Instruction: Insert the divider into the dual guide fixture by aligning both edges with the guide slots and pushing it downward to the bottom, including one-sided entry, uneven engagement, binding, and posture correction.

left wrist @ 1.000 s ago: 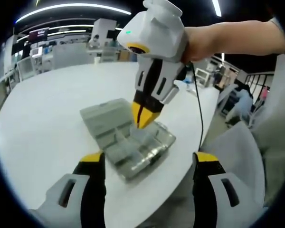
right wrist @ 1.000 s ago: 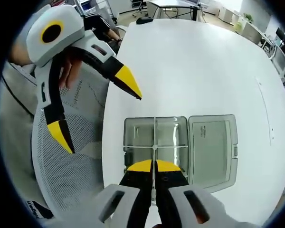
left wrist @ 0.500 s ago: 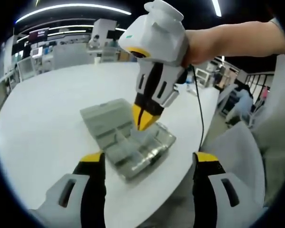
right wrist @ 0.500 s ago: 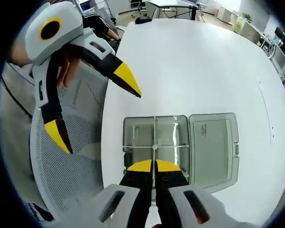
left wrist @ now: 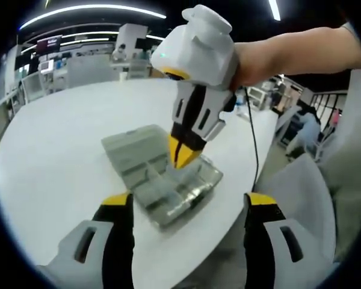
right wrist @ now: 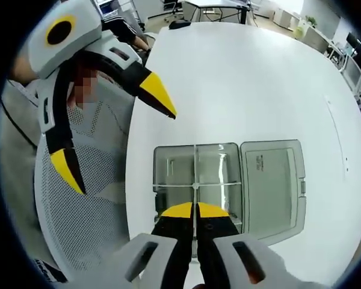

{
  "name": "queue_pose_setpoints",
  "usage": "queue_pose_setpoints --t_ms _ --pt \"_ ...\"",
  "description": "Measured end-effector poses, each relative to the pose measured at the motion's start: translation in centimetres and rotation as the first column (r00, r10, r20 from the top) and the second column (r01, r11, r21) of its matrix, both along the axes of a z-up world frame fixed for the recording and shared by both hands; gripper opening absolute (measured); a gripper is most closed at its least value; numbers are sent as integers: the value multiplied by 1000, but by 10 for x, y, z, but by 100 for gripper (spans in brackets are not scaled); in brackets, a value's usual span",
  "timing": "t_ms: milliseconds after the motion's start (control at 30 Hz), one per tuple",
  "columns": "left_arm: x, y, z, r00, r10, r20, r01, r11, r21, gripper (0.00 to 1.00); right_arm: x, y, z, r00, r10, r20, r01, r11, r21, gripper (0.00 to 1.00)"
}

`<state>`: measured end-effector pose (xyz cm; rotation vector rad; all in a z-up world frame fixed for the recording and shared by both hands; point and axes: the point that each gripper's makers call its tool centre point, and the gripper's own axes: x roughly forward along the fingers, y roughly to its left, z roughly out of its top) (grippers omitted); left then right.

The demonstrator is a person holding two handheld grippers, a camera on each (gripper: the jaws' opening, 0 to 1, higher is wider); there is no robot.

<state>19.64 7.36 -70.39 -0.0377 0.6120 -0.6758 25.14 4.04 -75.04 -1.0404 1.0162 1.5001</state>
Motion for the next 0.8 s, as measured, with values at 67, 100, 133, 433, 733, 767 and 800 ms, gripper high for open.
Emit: queue_pose_setpoints --t_ms 67,100,133,433,733,767,800 --pt "0 0 0 1000 1 0 -1 1000 1 73 -1 0 -1 1000 -3 -2 4 1000 5 0" --pt "0 0 0 1000 1 0 -1 1000 1 73 -1 0 -1 1000 -5 -2 5 1000 6 0" --pt "-1 0 0 1000 1 -1 -1 1000 2 73 -1 0 -2 1000 -9 -3 9 1000 8 0" --pt "-1 1 -1 1000 1 -4 -1 1000 3 73 -2 -1 -8 1000 -7 -4 7 1000 10 0" --pt "-1 1 -3 1000 0 -6 0 1000 3 73 -2 -1 -16 1000 1 -2 -1 1000 1 0" --pt "-1 1 -3 1000 0 -6 0 1000 3 73 -2 -1 -16 1000 0 -2 0 1000 0 0" --pt "-1 1 -3 1000 1 -7 -1 1000 3 73 -3 -1 -17 1000 3 -1 -3 1000 -2 0"
